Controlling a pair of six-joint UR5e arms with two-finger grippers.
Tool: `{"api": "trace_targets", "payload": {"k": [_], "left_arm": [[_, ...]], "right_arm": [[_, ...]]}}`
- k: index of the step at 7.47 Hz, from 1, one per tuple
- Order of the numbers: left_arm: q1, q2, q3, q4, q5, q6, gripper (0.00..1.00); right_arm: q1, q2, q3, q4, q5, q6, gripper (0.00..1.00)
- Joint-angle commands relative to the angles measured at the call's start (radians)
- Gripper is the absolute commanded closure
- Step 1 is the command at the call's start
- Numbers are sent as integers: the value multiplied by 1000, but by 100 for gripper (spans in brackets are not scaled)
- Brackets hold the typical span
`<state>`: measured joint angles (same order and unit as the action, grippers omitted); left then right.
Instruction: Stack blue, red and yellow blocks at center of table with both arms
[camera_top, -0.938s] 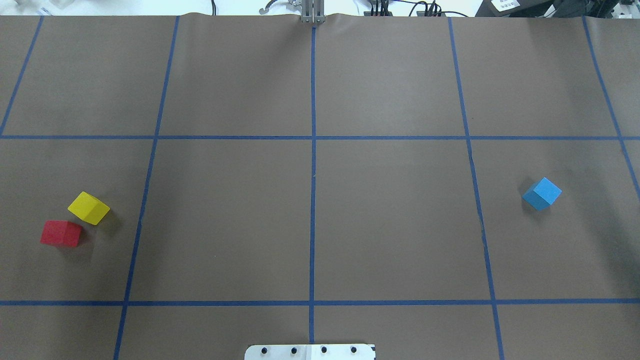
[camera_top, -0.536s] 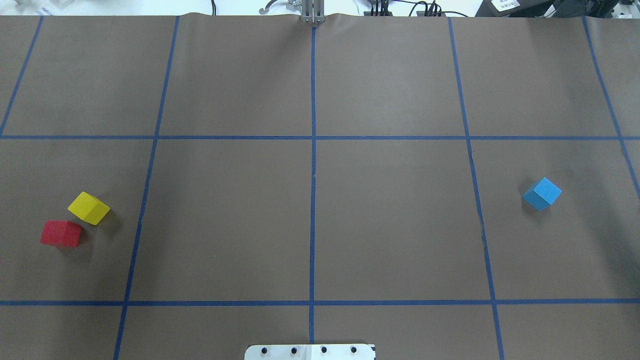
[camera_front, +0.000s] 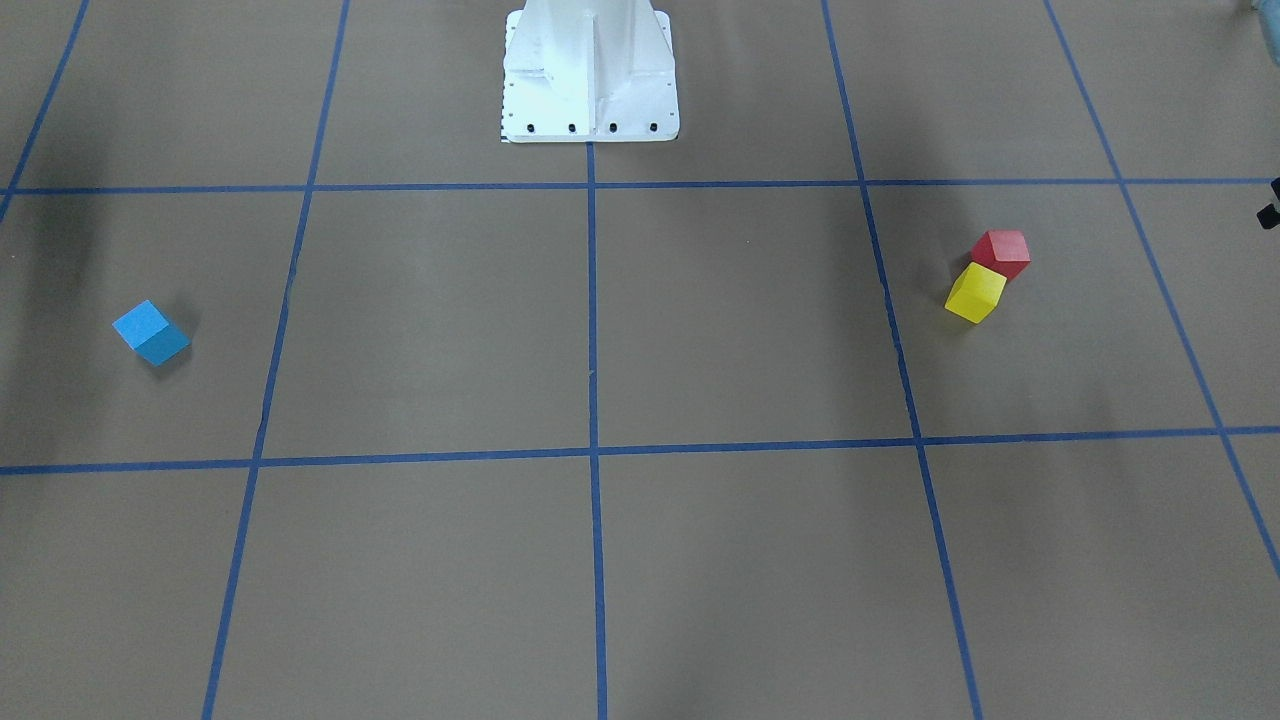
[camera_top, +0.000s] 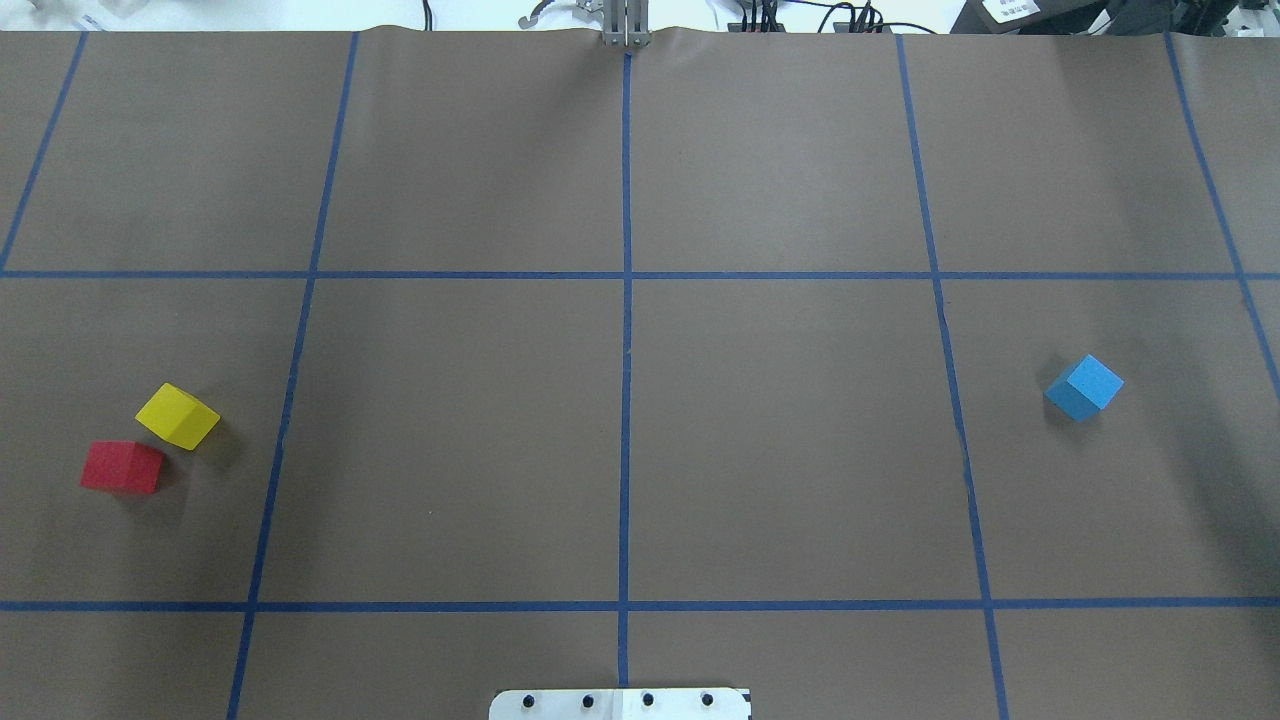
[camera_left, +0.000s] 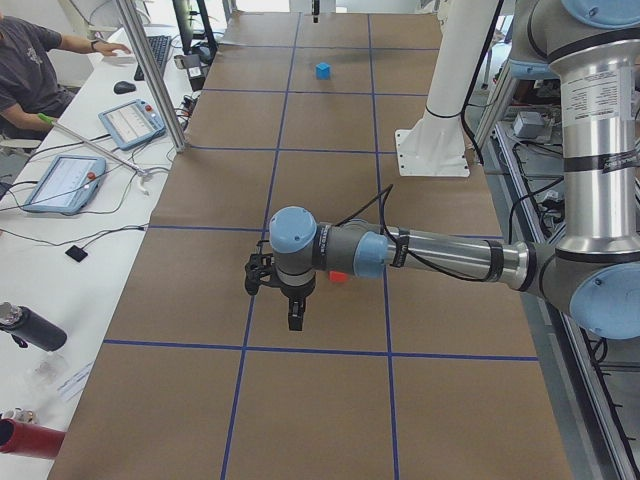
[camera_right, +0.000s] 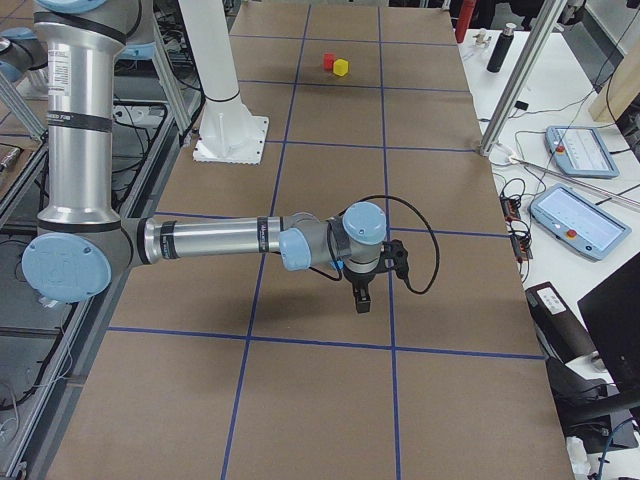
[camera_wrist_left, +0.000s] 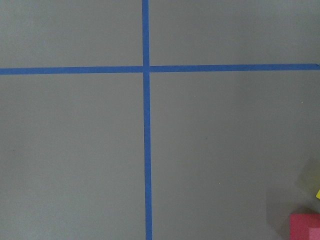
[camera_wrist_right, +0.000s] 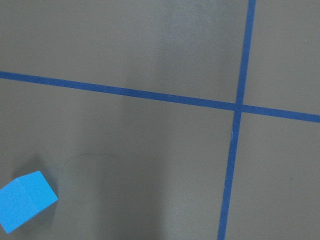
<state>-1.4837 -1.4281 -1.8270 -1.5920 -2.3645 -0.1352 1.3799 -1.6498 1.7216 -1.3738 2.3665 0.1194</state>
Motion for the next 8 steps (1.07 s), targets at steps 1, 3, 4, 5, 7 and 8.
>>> {"api": "trace_targets", "payload": {"k": [1,3,4,5,7,8], "left_arm": [[0,0,-1,-2,1,0,0],[0,0,0,-2,2,3,0],[0,0,0,-2,2,5,0],[0,0,-1,-3,2,5,0],[0,0,0,-3,2,6,0],[0,0,0,-3,4,6,0]], "right_arm": [[-102,-25,0,176,-6,0,0],[-212,-35,1,217,-16,45,1],[-260,-33,19,219,-45,45,1],[-316,-33,65,219,-74,51,0],[-384,-24,72,219,-117,71,0],[-403,-24,72,219,-134,71,1]]}}
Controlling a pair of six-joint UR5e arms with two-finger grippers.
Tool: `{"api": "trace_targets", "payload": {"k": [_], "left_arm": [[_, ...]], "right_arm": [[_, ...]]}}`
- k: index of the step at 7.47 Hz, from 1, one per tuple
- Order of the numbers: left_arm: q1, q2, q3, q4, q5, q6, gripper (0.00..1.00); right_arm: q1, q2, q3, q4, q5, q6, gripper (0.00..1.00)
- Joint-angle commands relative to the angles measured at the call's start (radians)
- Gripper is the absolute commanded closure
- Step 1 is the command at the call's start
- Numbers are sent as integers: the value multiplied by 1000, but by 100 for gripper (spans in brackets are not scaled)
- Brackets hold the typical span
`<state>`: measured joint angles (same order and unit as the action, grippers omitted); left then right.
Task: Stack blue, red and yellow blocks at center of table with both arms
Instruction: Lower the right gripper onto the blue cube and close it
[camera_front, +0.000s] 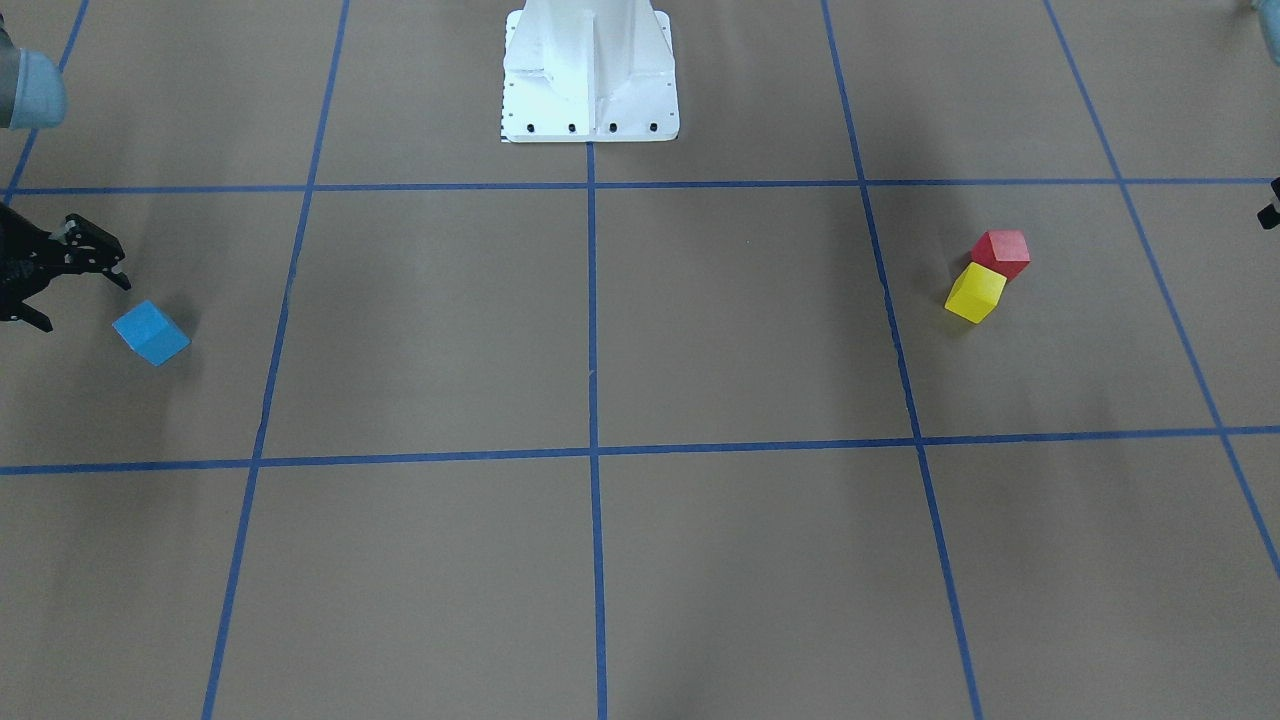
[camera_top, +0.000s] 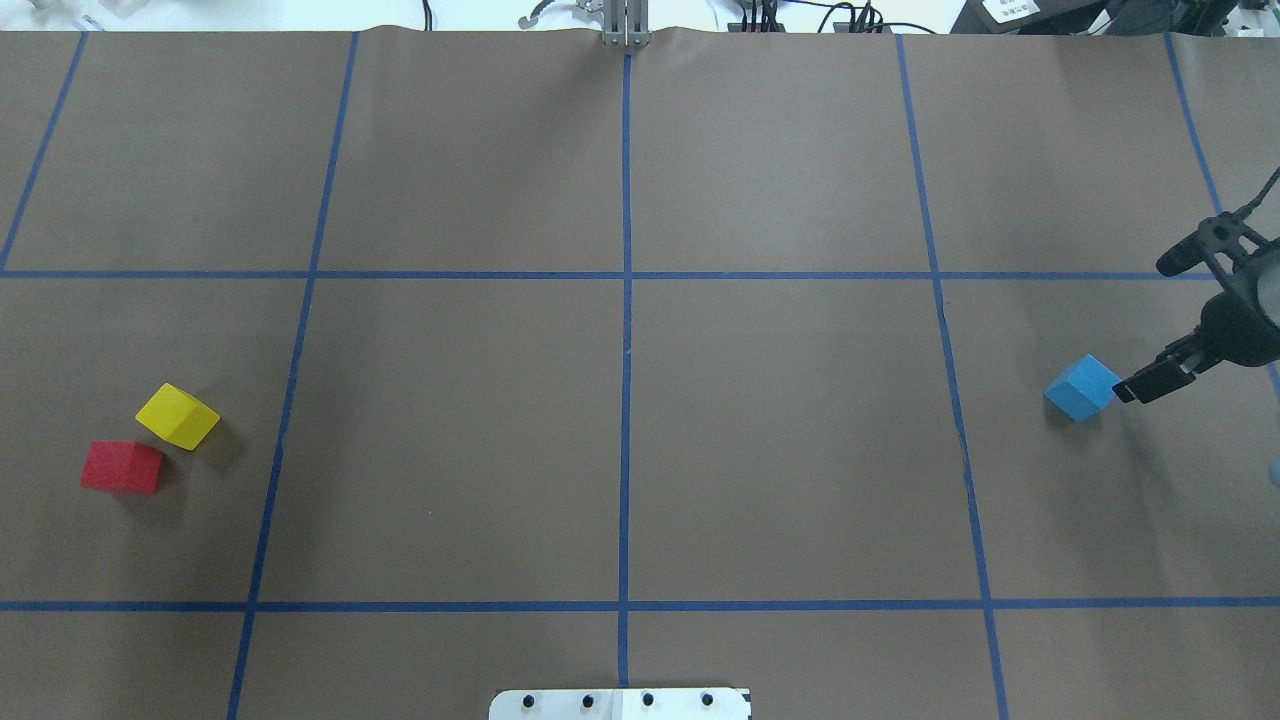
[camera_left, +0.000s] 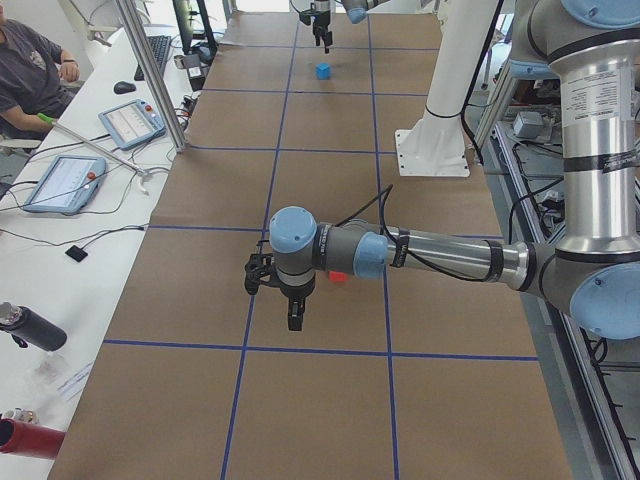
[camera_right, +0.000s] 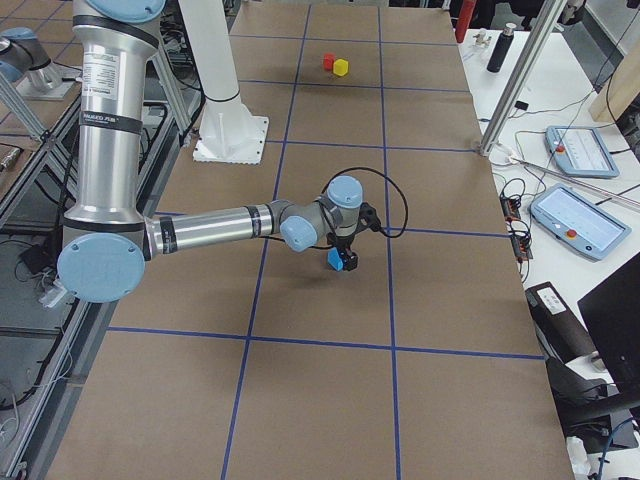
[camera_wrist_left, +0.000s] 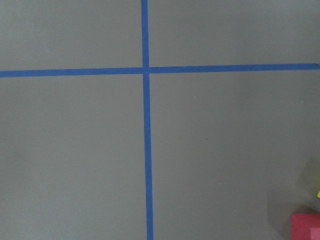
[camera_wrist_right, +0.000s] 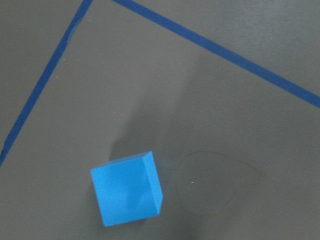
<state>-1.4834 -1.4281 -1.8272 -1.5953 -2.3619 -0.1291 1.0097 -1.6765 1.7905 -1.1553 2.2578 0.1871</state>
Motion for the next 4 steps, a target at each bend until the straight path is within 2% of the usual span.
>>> {"api": "trace_targets", "payload": {"k": [1,3,4], "left_arm": [[0,0,0,0,1,2,0],[0,0,0,0,3,2,0],[0,0,0,0,3,2,0]], "right_arm": [[-51,7,-2,0,-35,3,1],[-106,50,-19,-1,-72,3,3],[-111,50,-28,0,-78,-9,9]]}}
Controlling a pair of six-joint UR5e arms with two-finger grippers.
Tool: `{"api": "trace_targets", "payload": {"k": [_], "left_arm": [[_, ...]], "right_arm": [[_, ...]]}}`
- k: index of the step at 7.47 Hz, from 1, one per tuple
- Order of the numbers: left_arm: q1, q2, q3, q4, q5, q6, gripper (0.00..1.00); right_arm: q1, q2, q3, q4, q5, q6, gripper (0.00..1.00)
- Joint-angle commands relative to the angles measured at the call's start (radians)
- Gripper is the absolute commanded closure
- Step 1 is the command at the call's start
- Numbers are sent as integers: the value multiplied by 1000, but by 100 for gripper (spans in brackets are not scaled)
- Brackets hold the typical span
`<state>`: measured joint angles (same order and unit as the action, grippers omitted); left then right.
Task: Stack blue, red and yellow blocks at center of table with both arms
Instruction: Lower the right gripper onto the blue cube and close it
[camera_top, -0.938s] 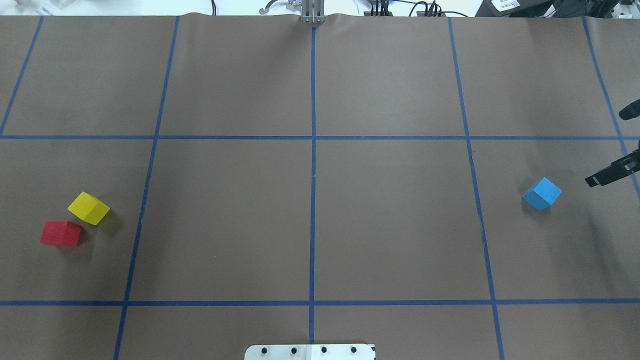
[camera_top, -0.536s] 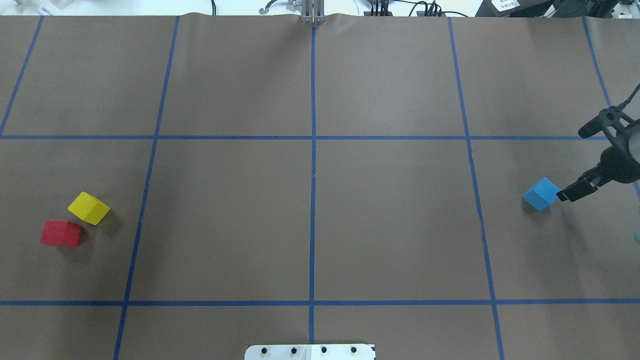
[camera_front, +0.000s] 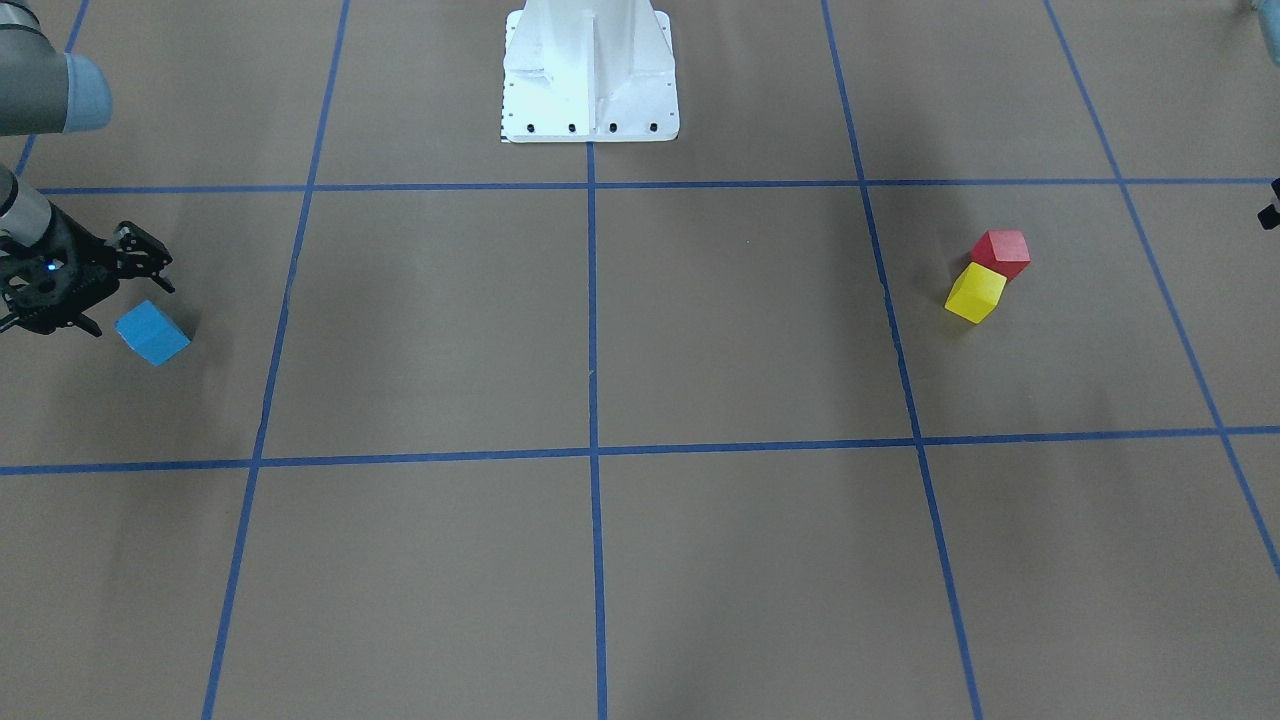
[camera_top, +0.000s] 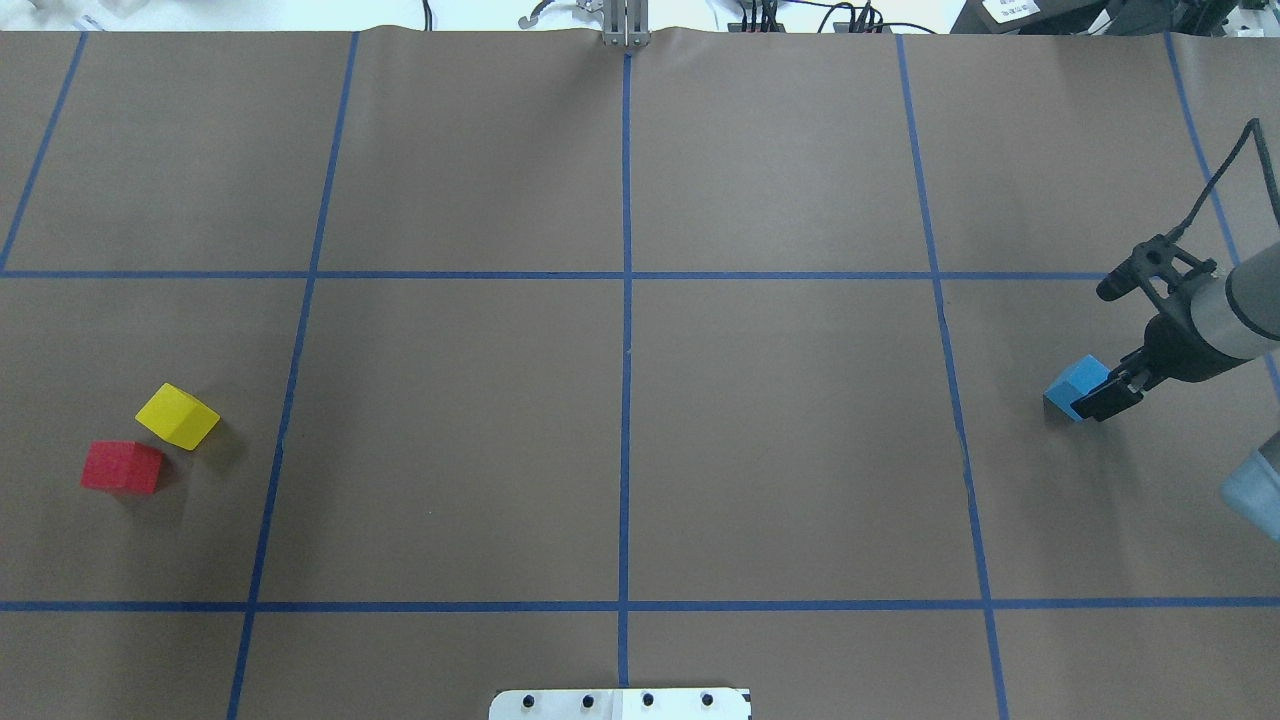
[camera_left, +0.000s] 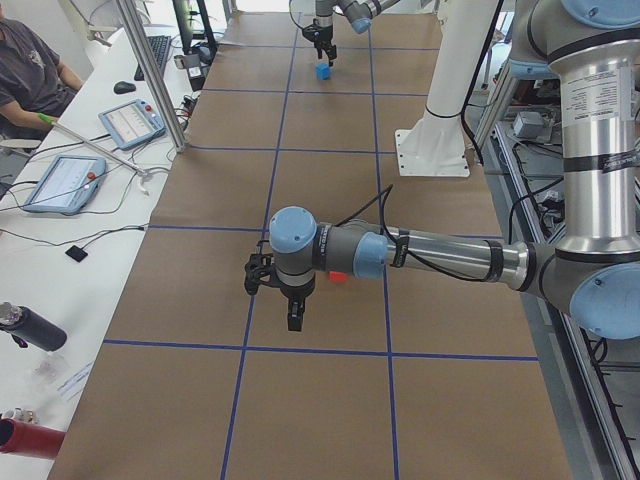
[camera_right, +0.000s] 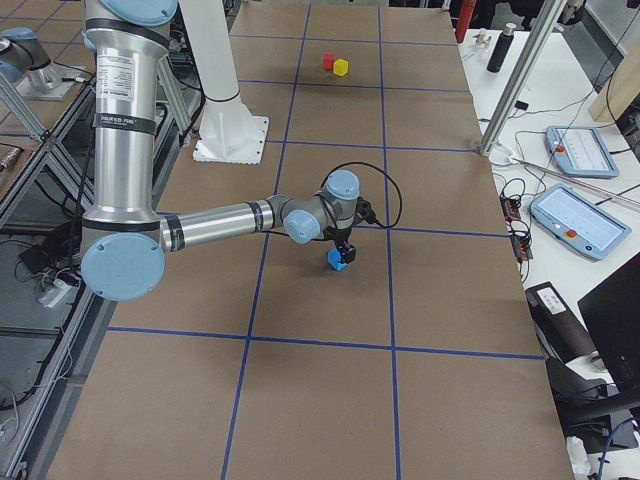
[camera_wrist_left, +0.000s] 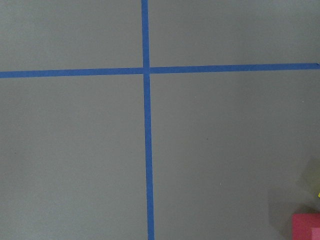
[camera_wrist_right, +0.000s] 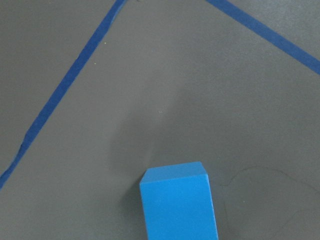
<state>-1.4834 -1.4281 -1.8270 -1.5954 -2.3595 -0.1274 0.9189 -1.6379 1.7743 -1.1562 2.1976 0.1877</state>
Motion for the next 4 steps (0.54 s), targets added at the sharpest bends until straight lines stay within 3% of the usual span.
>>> {"api": "trace_targets", "payload": {"k": [1,4], "left_arm": [[0,0,0,0,0,0,0],[0,0,-2,0,2,0,0]], "right_arm": [[-18,10,-16,1,-18,-20,14],[-18,10,-25,-2,-33,-68,18]]}}
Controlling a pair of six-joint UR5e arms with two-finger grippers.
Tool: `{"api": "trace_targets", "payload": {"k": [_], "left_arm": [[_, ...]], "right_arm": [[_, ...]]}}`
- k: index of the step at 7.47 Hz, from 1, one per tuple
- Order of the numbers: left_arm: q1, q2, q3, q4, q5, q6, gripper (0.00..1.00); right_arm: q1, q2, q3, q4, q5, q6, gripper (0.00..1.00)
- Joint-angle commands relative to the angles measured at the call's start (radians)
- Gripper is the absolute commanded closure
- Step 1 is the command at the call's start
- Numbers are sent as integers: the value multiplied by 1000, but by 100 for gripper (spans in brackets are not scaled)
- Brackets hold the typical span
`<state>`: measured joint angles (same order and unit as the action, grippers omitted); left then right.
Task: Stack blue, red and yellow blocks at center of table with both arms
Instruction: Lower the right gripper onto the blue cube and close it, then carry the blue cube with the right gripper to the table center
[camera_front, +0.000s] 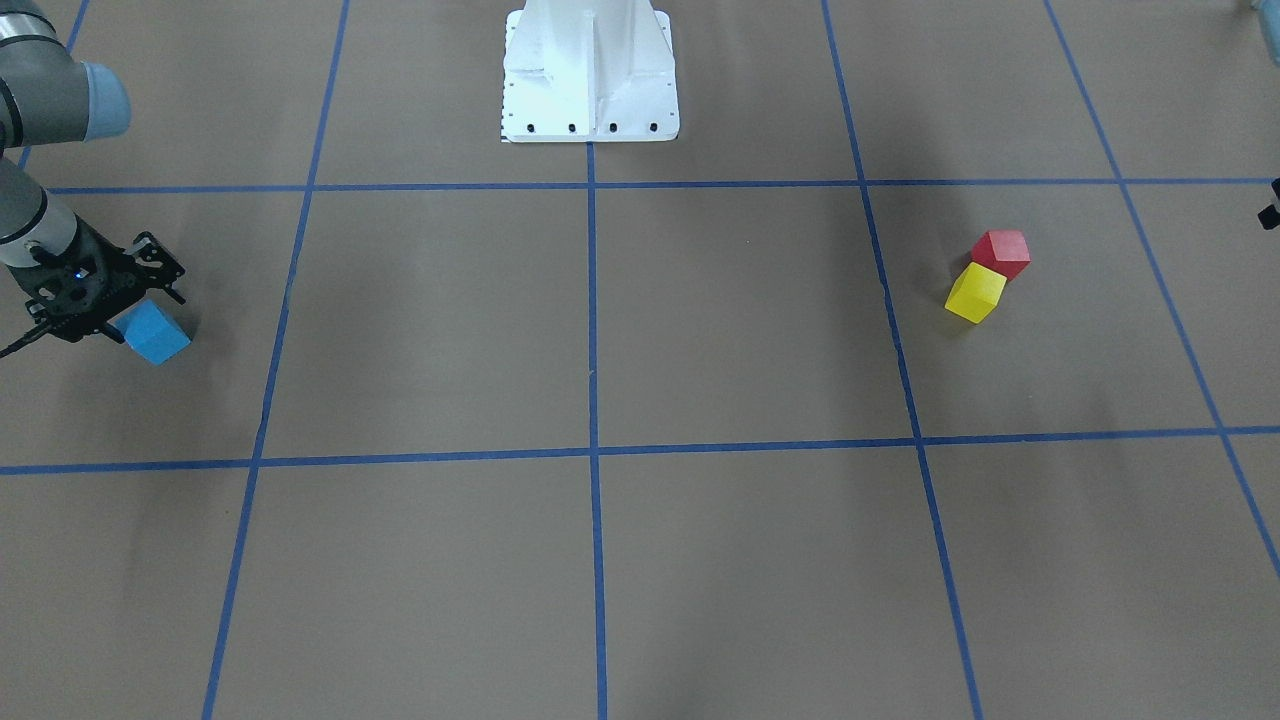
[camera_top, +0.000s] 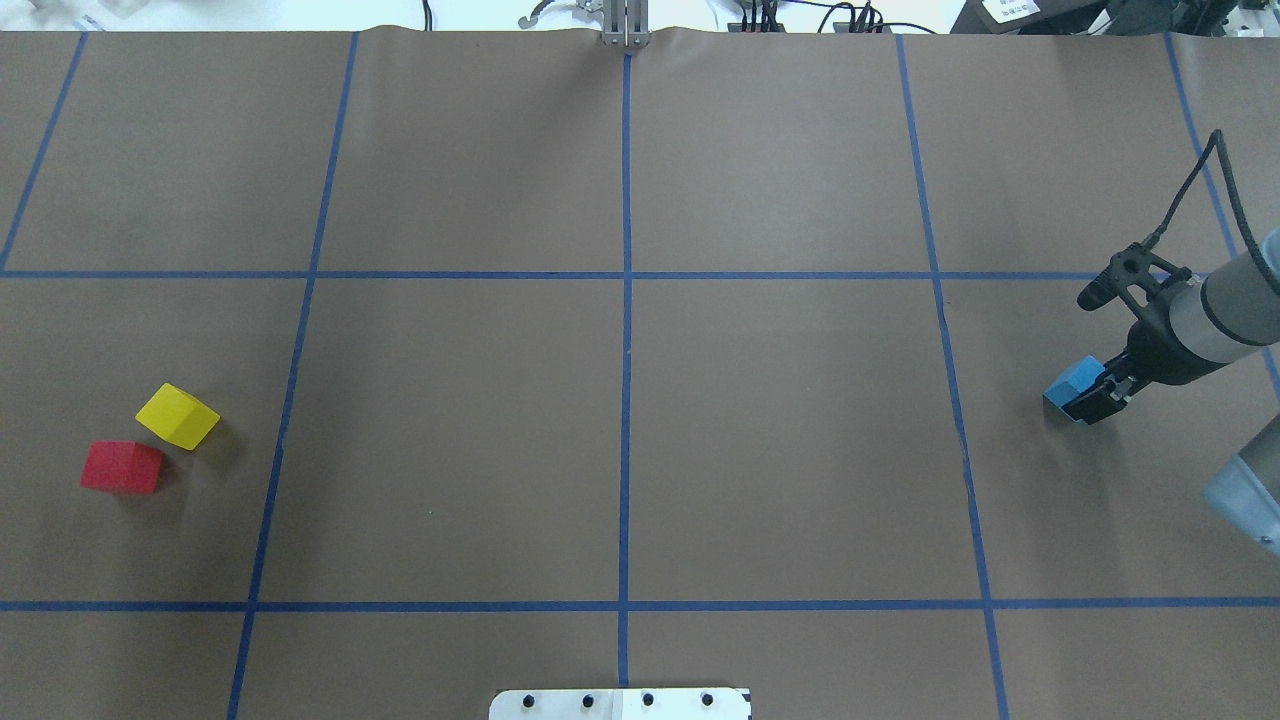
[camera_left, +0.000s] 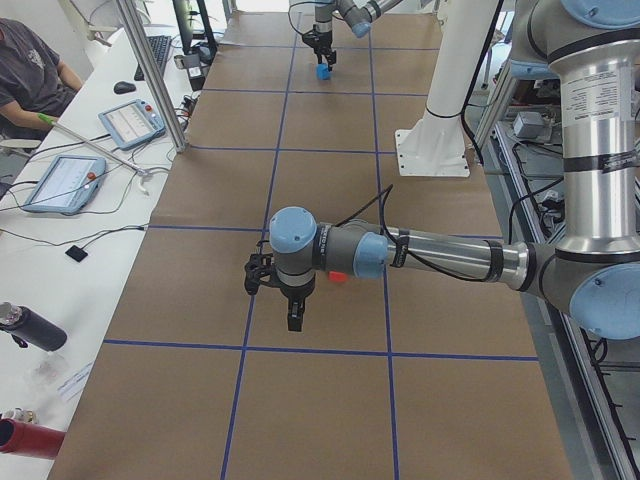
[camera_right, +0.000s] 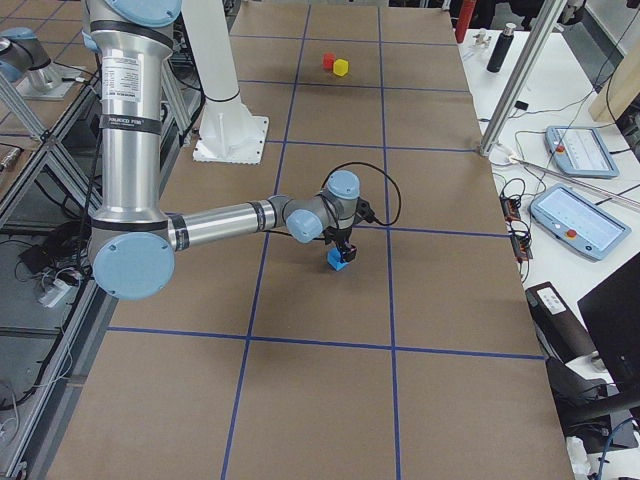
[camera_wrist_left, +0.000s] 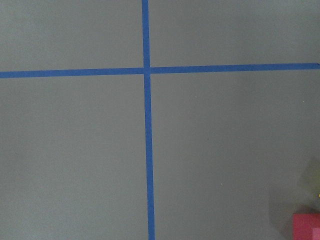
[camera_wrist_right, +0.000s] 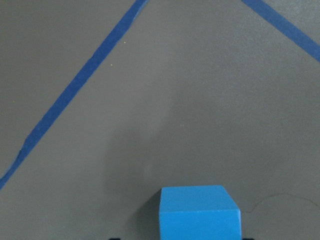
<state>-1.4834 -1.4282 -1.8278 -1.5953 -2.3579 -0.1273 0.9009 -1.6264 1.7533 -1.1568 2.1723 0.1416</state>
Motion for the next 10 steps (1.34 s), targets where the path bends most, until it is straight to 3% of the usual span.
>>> {"api": "trace_targets", "payload": {"k": [1,3,4,5,6,8,10], "left_arm": [[0,0,-1,0,0,0,0],[0,0,-2,0,0,0,0],[0,0,-4,0,0,0,0],[0,0,-4,0,0,0,0],[0,0,-4,0,0,0,0],[0,0,-4,0,2,0,0],[0,0,-10,0,2,-5,0]], "right_arm": [[0,2,-15,0,-8,-28,19],[0,5,-17,0,-8,-31,22],[0,8,-17,-1,-8,-31,31],[0,8,-18,-1,-8,-31,69],[0,10,-17,-1,-6,-31,100],[12,42,8,-15,6,-2,100],[12,153,37,-102,7,195,100]]}}
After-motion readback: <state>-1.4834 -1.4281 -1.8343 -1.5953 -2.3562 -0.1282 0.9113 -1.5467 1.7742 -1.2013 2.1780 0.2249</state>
